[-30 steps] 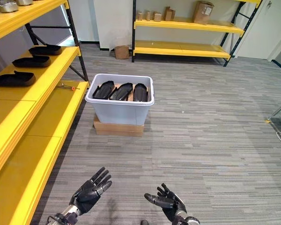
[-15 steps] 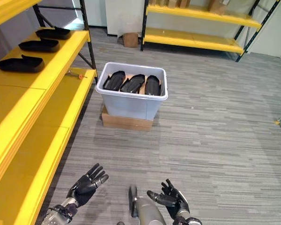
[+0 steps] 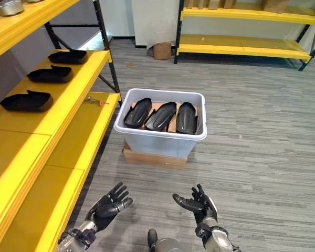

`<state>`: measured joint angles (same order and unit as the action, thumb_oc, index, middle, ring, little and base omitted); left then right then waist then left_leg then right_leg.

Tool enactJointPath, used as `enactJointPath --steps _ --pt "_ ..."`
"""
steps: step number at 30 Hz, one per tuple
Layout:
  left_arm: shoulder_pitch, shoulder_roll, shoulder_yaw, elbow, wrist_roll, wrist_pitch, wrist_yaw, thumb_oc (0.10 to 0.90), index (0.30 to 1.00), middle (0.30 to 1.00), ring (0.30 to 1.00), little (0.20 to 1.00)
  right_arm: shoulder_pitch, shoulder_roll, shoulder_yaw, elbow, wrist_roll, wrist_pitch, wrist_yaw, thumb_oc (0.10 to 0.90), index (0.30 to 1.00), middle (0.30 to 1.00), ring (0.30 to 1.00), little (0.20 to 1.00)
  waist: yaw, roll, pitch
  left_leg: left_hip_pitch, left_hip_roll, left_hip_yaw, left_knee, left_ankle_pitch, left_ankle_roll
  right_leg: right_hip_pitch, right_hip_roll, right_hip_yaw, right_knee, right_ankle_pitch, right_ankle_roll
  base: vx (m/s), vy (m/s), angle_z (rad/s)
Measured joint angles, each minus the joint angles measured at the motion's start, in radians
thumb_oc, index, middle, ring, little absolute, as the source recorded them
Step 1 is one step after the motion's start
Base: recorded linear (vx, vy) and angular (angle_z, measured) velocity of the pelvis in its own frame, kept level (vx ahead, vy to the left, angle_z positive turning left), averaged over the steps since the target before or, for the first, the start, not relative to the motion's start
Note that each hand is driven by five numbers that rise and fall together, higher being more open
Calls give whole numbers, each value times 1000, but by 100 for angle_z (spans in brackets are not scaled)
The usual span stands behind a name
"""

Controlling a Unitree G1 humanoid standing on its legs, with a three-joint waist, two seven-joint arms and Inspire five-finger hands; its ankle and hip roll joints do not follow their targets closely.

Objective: Move parts from the plastic box to the shelf.

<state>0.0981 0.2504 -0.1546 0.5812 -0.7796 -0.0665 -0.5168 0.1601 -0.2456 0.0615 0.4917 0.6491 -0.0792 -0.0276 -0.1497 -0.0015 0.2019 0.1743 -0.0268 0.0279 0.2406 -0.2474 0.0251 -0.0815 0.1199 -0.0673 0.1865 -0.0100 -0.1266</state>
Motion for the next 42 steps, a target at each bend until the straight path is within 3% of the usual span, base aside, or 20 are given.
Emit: enactJointPath --steps 4,7,9,11,17,20,23,25,26,30,31,32,35,38,39,42 --pt "-25 0 -31 -4 2 16 -9 900 1000 1000 1000 1000 11 -18 -24 34 0 -3 -100 900 1000 1000 1000 1000 -29 3 -3 -43 0 0 97 9 -17 1 8 20 7 -38 19 98 -134 -18" --pt "-27 -1 -60 2 6 18 -11 900 1000 1000 1000 1000 33 -19 -27 42 -4 -7 -154 900 1000 1000 1000 1000 -40 8 -4 -156 3 42 342 28 -62 1 0 36 8 -65 1 66 -70 -12" --pt "-20 -3 -74 3 6 18 -12 900 1000 1000 1000 1000 36 -18 -28 69 -4 -8 -175 900 1000 1000 1000 1000 -41 15 -10 -191 8 44 416 35 -61 14 -2 44 8 -55 -18 71 -53 -20" --pt "-14 -5 -79 2 4 18 -13 900 1000 1000 1000 1000 46 -6 -37 94 -13 -14 -212 900 1000 1000 1000 1000 -37 20 -14 -212 4 40 409 26 -47 22 2 82 6 -51 -36 14 -27 -38" --pt "-34 -3 -78 0 3 15 -10 900 1000 1000 1000 1000 54 -8 -35 95 -70 -30 -231 900 1000 1000 1000 1000 -69 16 -13 -212 19 41 275 31 -49 11 3 88 14 -46 -32 1 -11 -10" --pt "-48 -4 -78 0 0 1 -5 900 1000 1000 1000 1000 54 -7 -32 95 -71 -30 -222 900 1000 1000 1000 1000 -67 17 -13 -225 22 50 283 27 -54 -33 4 85 33 -72 -30 3 -99 5" --pt "-47 -7 -77 3 8 -3 25 900 1000 1000 1000 1000 56 -3 -32 96 -77 -30 -212 900 1000 1000 1000 1000 -61 14 -12 -302 20 52 384 79 -114 -54 -11 73 51 -84 -25 -1 -74 9" --pt "-35 -15 -77 10 12 -2 42 900 1000 1000 1000 1000 56 -5 -32 96 -80 -30 -188 900 1000 1000 1000 1000 -60 16 -11 -357 28 113 447 137 -87 -52 -37 75 48 -77 -27 -2 20 16" --pt "-31 -17 -77 10 14 -1 45 900 1000 1000 1000 1000 59 -4 -30 96 -80 -30 -182 900 1000 1000 1000 1000 -57 15 -9 -369 37 131 443 115 -57 -49 -39 75 42 -71 -34 1 94 9" --pt "-24 -17 -77 11 10 -7 49 900 1000 1000 1000 1000 45 -8 -20 96 -84 -29 -173 900 1000 1000 1000 1000 -8 1 26 -391 2 128 118 118 -46 -18 -60 116 -6 -35 -29 41 99 -18" --pt "-5 -18 -76 14 8 -14 51 900 1000 1000 1000 1000 36 -24 -7 96 -88 -29 -167 900 1000 1000 1000 1000 8 10 43 -417 0 107 -28 173 -51 7 -52 130 -39 -22 -16 135 119 -47" --pt "11 -22 -77 28 8 -21 54 900 1000 1000 1000 1000 33 -41 -6 96 -90 -29 -159 900 1000 1000 1000 1000 16 27 62 -442 11 103 -65 217 -63 40 -33 136 -53 -24 -15 186 119 -46" --pt "31 -29 -56 53 5 -27 48 900 1000 1000 1000 1000 38 -68 -6 97 -93 -27 -116 900 1000 1000 1000 1000 22 52 64 -447 17 69 -204 275 -92 60 -12 147 -74 -28 -19 158 47 -20" --pt "45 -30 -8 92 10 -32 44 900 1000 1000 1000 1000 51 -75 -3 98 -98 -24 -38 900 1000 1000 1000 1000 47 48 79 -433 50 -5 -270 302 -100 114 18 195 -85 -26 -29 203 78 -36" --pt "50 -29 -1 99 10 -34 44 900 1000 1000 1000 1000 51 -81 -1 97 -100 -25 -17 900 1000 1000 1000 1000 49 30 91 -432 55 0 -253 305 -94 135 18 204 -88 -29 -19 171 99 -40" --pt "49 -28 3 99 10 -41 33 900 1000 1000 1000 1000 44 -109 1 96 -105 -26 30 900 1000 1000 1000 1000 45 32 91 -425 60 6 -212 306 -89 167 21 215 -88 -57 -13 161 91 -19"
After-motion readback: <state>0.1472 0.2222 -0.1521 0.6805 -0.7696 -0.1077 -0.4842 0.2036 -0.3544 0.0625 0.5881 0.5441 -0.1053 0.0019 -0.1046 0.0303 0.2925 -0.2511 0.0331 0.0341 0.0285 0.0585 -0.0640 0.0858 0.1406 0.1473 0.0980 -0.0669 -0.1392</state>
